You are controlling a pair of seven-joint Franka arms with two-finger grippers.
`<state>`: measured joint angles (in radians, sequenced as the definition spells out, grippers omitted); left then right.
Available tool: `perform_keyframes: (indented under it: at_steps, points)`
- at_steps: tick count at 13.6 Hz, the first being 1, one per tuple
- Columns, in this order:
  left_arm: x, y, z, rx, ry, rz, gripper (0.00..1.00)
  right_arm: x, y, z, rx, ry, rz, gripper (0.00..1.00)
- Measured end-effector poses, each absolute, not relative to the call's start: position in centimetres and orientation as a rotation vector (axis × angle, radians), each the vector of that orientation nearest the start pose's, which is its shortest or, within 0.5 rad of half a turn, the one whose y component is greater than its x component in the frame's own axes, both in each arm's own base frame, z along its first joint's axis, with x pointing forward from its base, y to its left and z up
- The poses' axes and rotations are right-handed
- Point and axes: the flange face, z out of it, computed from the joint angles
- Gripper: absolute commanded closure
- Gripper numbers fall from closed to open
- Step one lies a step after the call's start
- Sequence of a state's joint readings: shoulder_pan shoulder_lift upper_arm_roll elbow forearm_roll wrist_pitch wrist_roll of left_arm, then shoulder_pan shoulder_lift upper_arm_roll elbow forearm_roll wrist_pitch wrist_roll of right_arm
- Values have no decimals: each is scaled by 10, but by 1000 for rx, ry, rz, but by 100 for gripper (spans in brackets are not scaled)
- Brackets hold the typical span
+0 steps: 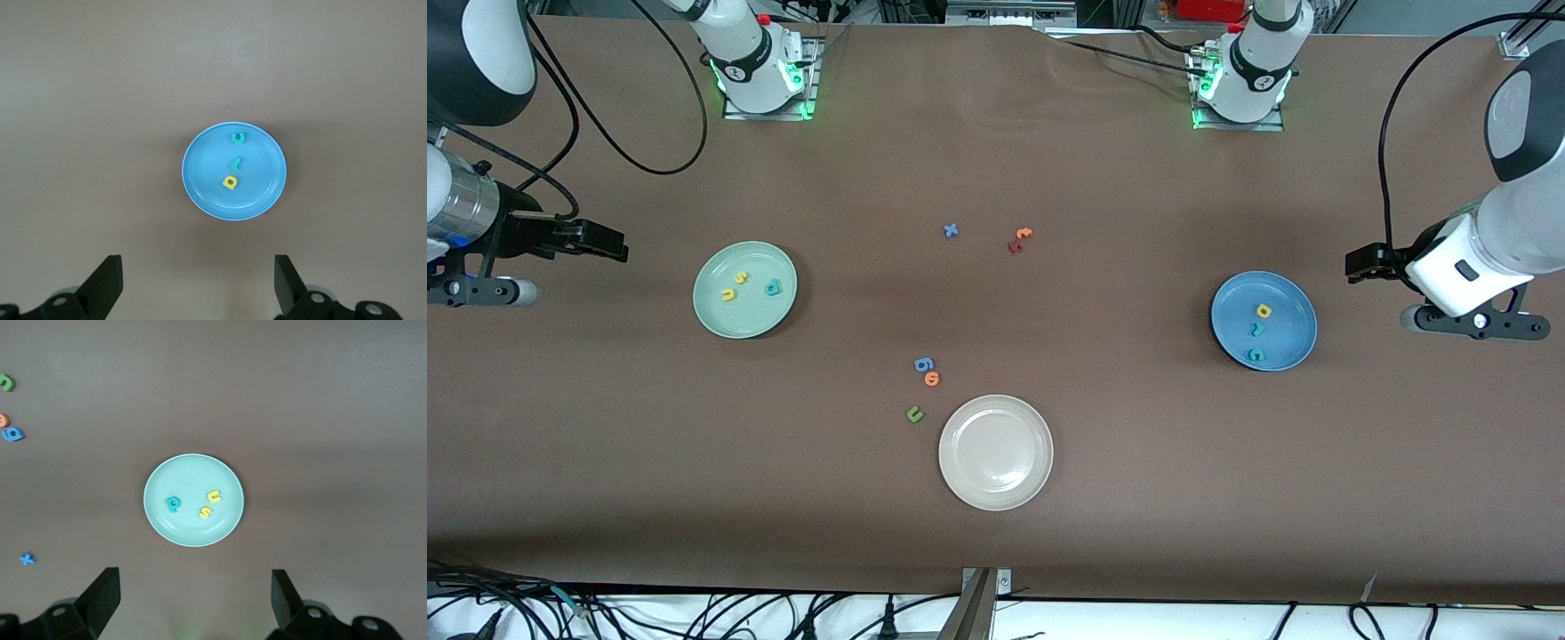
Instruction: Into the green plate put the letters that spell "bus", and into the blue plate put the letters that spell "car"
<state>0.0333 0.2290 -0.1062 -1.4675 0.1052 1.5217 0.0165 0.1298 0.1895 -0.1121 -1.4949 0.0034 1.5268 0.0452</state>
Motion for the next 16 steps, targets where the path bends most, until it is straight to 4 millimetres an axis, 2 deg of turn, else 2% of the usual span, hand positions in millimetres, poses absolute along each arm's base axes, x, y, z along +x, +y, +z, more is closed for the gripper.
perform_keyframes:
  at_steps: [3, 5, 8, 11, 16]
  points:
    - [601, -23, 555, -3061, 121, 205, 0, 601, 16, 548, -3160, 43, 243, 0]
    - [594, -18, 559, -3089, 96, 177, 0, 602, 16, 548, -3161, 44, 235, 0]
    - [589, -9, 560, -3107, 67, 160, 0, 602, 15, 549, -3162, 46, 230, 0]
    - [588, -10, 563, -3106, 70, 149, 0, 603, 14, 549, -3162, 48, 225, 0]
    - [587, -9, 556, -3121, 60, 169, 0, 603, 11, 552, -3163, 56, 210, 0]
